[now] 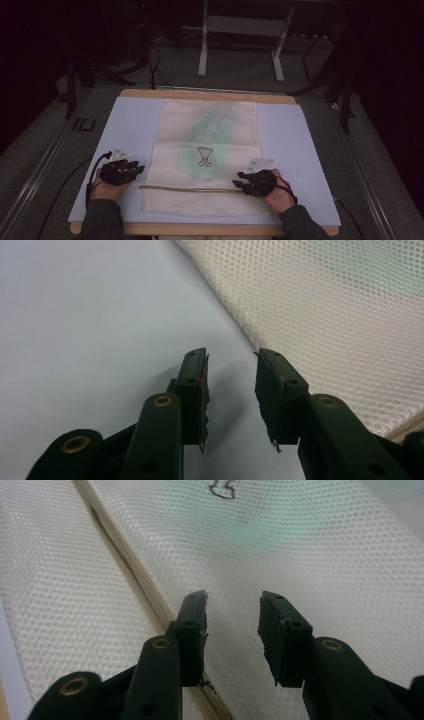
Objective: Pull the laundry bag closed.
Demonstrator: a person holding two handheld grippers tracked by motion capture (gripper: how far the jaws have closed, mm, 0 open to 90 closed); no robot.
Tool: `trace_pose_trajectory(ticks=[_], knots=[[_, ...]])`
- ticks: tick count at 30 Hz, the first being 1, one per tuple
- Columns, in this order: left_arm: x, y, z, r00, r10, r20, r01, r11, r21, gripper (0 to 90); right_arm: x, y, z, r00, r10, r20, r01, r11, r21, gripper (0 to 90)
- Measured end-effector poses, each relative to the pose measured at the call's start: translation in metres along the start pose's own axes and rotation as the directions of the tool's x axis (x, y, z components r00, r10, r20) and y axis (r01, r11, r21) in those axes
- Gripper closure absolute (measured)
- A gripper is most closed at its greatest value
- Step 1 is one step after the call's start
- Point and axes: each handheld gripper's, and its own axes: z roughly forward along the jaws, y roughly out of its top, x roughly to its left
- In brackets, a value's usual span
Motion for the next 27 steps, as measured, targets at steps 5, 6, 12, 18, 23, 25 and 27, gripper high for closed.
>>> trace_pose_trajectory(ticks=[5, 6, 12, 18, 23, 25, 27], knots=[[0.0, 0.0, 0.0, 1.0, 0.001, 0.001, -0.001, 1.0, 0.001, 64.9, 0.005, 0.007, 0.006, 0.9997, -0.021, -0.014, 0.021, 1.0, 0.001, 64.2], [0.0, 0.0, 0.0, 1.0, 0.002, 0.002, -0.002, 1.0, 0.002, 64.9, 0.007, 0.008, 0.007, 0.9997, -0.02, -0.014, 0.02, 1.0, 0.002, 64.7], [-0.001, 0.0, 0.001, 0.9999, 0.005, 0.01, -0.005, 1.0, 0.005, 65.4, 0.013, 0.016, 0.012, 0.9988, -0.043, -0.021, 0.043, 0.999, 0.002, 67.1], [-0.001, 0.0, 0.001, 0.9997, 0.016, 0.017, -0.016, 0.9998, 0.01, 66.7, 0.019, 0.025, 0.018, 0.9975, -0.063, -0.031, 0.063, 0.998, -0.006, 67.9], [-0.001, 0.0, 0.001, 0.9998, 0.013, 0.016, -0.013, 0.9999, 0.008, 66.6, 0.024, 0.031, 0.022, 0.9957, -0.081, -0.045, 0.081, 0.997, -0.005, 68.2], [-0.001, 0.0, 0.001, 0.9998, 0.015, 0.016, -0.015, 0.9998, 0.009, 66.6, 0.026, 0.034, 0.024, 0.9953, -0.084, -0.049, 0.084, 0.996, -0.007, 68.2], [-0.001, 0.0, 0.001, 0.9996, 0.018, 0.022, -0.018, 0.9998, 0.011, 66.6, 0.028, 0.036, 0.025, 0.9945, -0.091, -0.053, 0.09, 0.996, -0.01, 68.2]])
